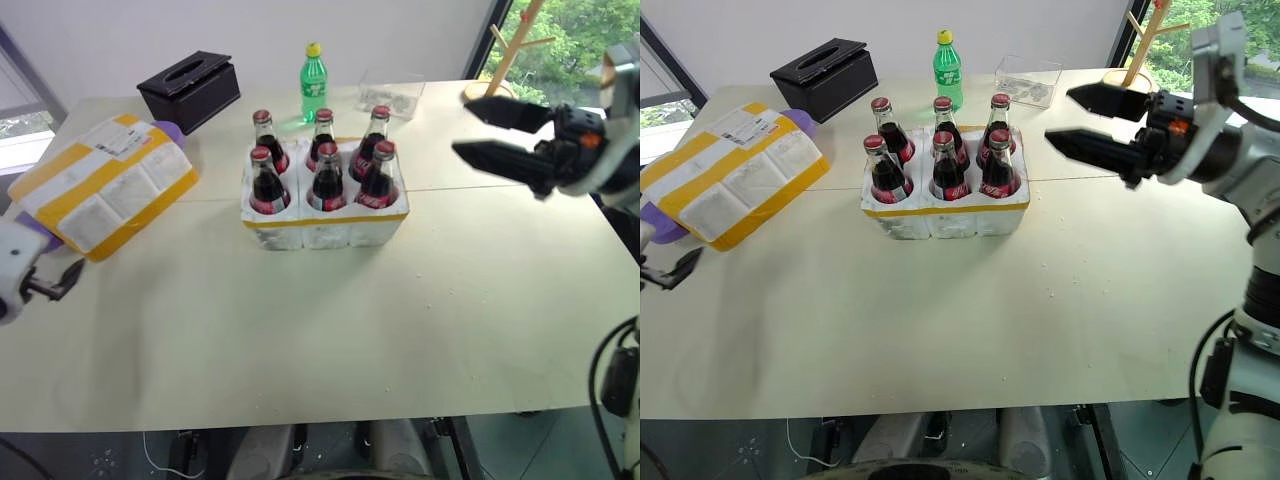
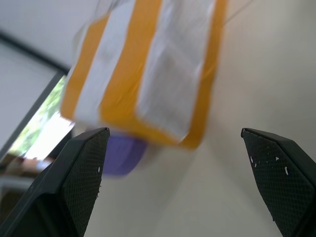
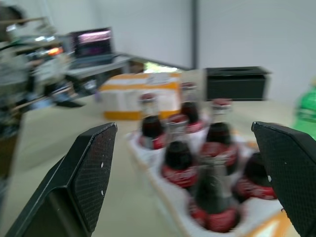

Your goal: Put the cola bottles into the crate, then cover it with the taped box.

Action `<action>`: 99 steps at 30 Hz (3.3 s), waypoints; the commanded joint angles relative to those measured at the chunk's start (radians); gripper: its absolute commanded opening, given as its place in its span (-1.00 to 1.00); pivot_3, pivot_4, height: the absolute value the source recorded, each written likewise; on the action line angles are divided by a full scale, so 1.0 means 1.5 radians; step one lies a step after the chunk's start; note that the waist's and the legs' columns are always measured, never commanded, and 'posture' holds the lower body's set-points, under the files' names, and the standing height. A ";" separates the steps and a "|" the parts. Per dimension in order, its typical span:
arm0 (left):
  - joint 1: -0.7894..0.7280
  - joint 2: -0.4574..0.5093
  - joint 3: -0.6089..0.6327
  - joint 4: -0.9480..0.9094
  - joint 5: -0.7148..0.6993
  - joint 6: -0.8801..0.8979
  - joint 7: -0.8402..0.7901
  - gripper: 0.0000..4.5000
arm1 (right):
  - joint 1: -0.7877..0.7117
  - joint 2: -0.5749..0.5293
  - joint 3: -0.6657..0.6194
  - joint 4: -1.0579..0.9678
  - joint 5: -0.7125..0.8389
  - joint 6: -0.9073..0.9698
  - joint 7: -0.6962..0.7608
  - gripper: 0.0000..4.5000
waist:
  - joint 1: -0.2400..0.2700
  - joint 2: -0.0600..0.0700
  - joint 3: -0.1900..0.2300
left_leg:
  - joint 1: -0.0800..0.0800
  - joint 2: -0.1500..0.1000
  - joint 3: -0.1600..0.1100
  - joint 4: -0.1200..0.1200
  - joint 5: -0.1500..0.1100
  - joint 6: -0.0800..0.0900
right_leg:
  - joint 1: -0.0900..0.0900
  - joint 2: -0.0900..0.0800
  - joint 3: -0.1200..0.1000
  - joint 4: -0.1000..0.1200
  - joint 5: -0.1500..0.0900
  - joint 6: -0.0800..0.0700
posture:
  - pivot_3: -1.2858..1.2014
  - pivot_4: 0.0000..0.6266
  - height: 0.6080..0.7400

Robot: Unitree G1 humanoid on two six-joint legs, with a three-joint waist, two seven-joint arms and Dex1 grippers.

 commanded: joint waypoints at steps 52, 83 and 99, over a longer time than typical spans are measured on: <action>-0.616 0.097 -0.393 0.584 0.214 -0.342 0.173 -0.30 | 0.121 -0.129 -0.063 -0.089 0.054 -0.022 -0.024 1.00 | 0.014 -0.006 0.000 | 0.000 0.000 0.001 0.002 0.000 0.000 | 0.000 -0.001 0.000 0.002 0.000 0.000 | 0.03 -0.52 0.94; -0.657 0.096 -0.356 0.250 0.227 -0.262 0.041 -0.30 | 0.093 -0.052 -0.004 -0.031 -0.034 -0.108 -0.046 1.00 | 0.011 -0.007 0.001 | -0.001 0.000 0.002 0.003 0.001 -0.001 | -0.001 0.000 0.000 0.002 0.001 0.000 | 0.03 -0.52 0.94; -0.749 0.075 -0.333 0.243 0.190 -0.282 0.078 -0.30 | 0.080 -0.047 0.014 -0.017 -0.054 -0.114 -0.033 1.00 | 0.011 -0.007 0.001 | -0.001 0.000 0.002 0.004 0.001 -0.002 | -0.001 0.000 0.000 0.003 0.001 0.000 | 0.03 -0.52 0.94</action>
